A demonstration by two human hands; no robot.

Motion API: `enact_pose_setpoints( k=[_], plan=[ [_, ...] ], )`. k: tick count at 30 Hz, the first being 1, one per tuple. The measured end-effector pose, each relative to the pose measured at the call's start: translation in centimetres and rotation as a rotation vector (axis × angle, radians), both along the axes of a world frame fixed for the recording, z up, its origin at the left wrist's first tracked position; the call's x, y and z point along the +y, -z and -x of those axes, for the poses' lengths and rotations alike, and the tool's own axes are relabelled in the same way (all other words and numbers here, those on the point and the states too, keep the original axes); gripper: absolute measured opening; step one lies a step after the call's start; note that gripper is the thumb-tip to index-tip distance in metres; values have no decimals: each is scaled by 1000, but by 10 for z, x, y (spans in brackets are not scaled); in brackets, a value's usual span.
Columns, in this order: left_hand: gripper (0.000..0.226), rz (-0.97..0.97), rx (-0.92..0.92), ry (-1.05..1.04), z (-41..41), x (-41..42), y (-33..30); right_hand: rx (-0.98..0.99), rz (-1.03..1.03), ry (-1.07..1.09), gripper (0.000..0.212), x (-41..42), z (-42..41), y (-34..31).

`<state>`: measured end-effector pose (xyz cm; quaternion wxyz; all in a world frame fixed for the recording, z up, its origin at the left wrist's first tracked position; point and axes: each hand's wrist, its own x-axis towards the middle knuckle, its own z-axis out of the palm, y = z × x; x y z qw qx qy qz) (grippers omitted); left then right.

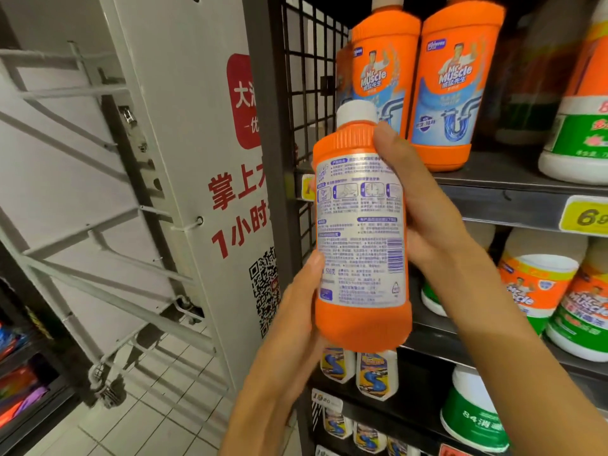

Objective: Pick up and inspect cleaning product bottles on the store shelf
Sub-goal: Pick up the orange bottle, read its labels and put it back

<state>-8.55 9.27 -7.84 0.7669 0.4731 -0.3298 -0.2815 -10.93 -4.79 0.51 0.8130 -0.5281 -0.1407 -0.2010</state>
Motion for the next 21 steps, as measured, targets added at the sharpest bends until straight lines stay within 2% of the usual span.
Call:
enact_pose_setpoints(
  k=[2, 3, 5, 7, 9, 11, 12, 14, 15, 18, 21],
  plan=[
    [45, -56, -80, -80, -3, 2, -4, 14, 132, 121, 16, 1, 2, -4],
    [45, -98, -108, -105, -3, 2, -5, 43, 196, 168, 25, 2, 2, -5],
    [53, -161, -139, -129, 0, 0, -5, 100, 279, 216, 42, 4, 0, -6],
    [58, -168, -108, -126, 2, 0, -1, 158, 311, 197, 49, 6, 0, -6],
    [48, -127, -23, -88, 4, 3, 0, 185, 239, 125, 41, 2, -2, -4],
    [38, -65, 103, -33, 8, 7, -3, 193, 53, 52, 32, -1, -4, 0],
    [46, -31, 178, 5, 10, 9, -5, 212, -36, 9, 38, -3, -5, 2],
    [79, 23, 298, 119, 12, 9, -5, 270, -158, -111, 53, -4, -7, 7],
    [88, 51, 331, 176, 15, 9, -5, 280, -194, -165, 54, -3, -7, 10],
    [90, 52, 360, 254, 15, 8, -5, 253, -255, -147, 51, -1, -7, 11],
    [83, -34, 302, 147, 12, 11, -13, 234, -230, -60, 48, -3, -5, 6]
  ],
)
